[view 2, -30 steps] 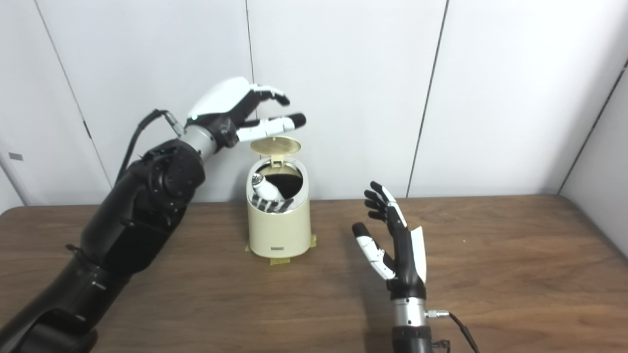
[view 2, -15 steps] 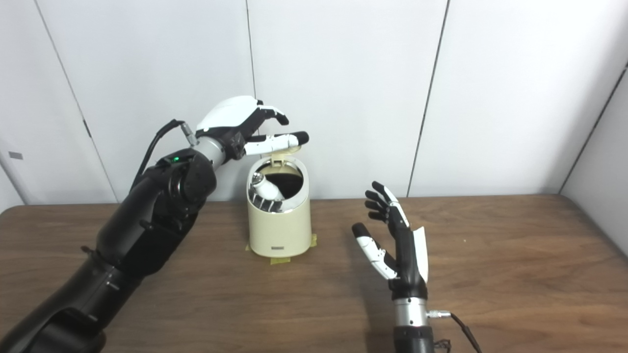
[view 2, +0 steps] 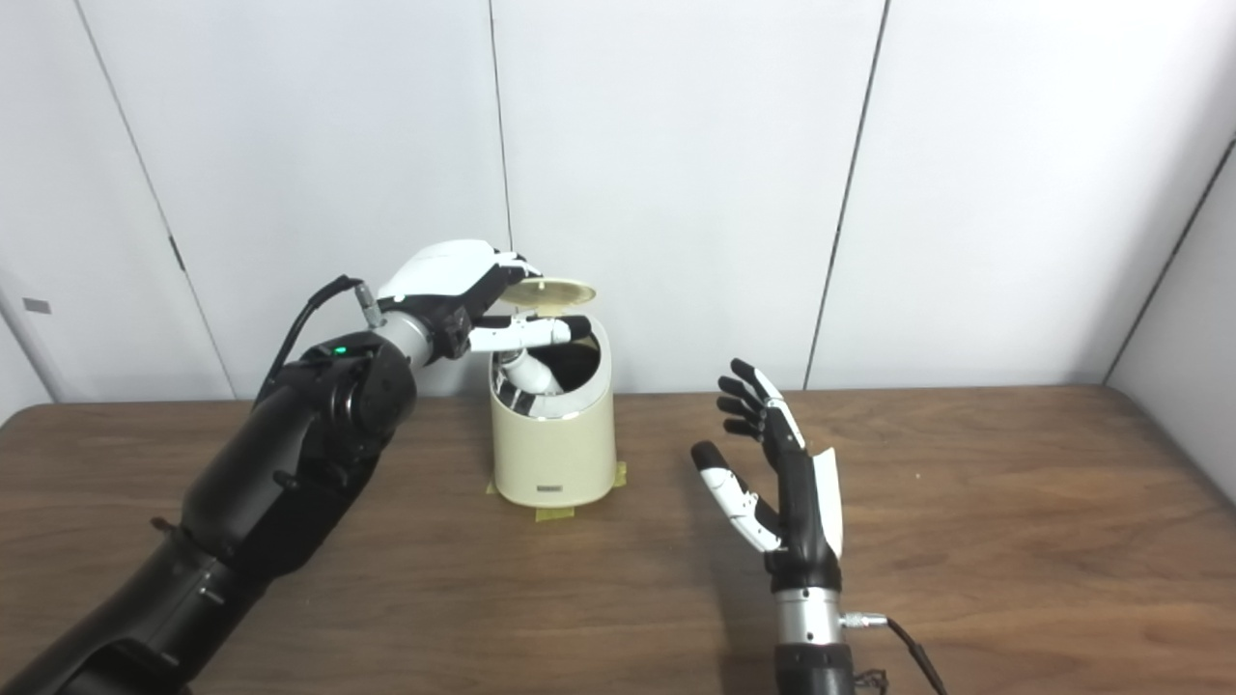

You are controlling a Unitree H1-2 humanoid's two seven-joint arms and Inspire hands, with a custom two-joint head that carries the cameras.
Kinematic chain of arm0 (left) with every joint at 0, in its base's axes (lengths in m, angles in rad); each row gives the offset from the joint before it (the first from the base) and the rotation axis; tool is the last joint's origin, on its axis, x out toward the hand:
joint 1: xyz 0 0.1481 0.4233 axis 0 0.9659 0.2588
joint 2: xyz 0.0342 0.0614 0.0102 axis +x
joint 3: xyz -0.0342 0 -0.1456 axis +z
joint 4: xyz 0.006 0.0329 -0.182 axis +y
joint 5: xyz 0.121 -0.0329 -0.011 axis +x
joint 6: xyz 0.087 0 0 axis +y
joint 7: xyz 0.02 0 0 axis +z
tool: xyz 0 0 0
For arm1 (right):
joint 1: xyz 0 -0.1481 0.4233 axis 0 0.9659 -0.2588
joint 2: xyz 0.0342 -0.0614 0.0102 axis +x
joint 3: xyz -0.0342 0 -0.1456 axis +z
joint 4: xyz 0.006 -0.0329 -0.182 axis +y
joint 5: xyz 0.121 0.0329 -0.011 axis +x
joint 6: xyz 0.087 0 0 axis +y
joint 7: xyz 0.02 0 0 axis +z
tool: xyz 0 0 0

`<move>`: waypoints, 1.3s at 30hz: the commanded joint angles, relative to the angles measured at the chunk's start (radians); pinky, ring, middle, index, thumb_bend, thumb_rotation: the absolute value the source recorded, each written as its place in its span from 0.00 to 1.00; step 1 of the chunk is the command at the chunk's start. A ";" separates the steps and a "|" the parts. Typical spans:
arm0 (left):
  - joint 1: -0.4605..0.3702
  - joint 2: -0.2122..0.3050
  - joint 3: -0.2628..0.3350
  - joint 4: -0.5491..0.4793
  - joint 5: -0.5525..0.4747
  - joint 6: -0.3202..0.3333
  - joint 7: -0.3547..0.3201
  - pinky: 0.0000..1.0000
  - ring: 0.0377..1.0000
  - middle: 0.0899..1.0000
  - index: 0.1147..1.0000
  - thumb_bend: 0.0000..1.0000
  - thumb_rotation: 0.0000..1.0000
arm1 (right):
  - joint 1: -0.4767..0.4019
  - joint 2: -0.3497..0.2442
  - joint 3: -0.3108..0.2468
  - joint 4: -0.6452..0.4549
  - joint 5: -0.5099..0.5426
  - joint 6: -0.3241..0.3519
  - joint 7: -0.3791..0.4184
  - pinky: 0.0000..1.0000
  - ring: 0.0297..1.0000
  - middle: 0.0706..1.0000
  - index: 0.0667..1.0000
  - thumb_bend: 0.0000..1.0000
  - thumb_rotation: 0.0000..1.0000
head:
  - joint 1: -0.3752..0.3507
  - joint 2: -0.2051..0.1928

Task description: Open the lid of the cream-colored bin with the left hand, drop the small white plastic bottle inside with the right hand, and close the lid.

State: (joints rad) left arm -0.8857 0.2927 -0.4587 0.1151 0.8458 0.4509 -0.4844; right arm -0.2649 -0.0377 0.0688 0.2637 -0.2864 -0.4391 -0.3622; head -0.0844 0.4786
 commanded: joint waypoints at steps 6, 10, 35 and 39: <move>0.015 0.029 -0.003 -0.038 0.031 -0.062 0.036 1.00 1.00 0.88 0.84 0.85 1.00 | 0.049 0.020 0.015 0.042 -0.027 -0.029 -0.016 0.69 0.75 0.79 0.83 0.47 0.71 | -0.002 0.005; 0.035 0.049 -0.030 -0.046 0.101 -0.101 0.058 1.00 1.00 0.87 0.84 0.85 1.00 | 0.049 0.026 0.009 0.041 -0.019 -0.027 -0.006 0.70 0.75 0.79 0.84 0.48 0.70 | -0.003 0.007; 0.122 0.070 -0.135 -0.067 0.513 -0.286 0.034 1.00 1.00 0.91 0.87 0.87 1.00 | 0.041 0.023 0.021 0.048 -0.016 -0.029 -0.006 0.71 0.77 0.79 0.84 0.48 0.64 | -0.006 0.013; 0.133 0.065 -0.133 -0.068 0.529 -0.300 0.033 1.00 1.00 0.91 0.87 0.86 1.00 | 0.041 0.026 0.019 0.047 -0.018 -0.028 -0.004 0.72 0.77 0.79 0.84 0.48 0.65 | -0.007 0.014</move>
State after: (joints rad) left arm -0.7400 0.3531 -0.5924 0.0546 1.3659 0.1680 -0.4345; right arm -0.2687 -0.0366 0.0778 0.2680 -0.2986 -0.4391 -0.3637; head -0.0905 0.4909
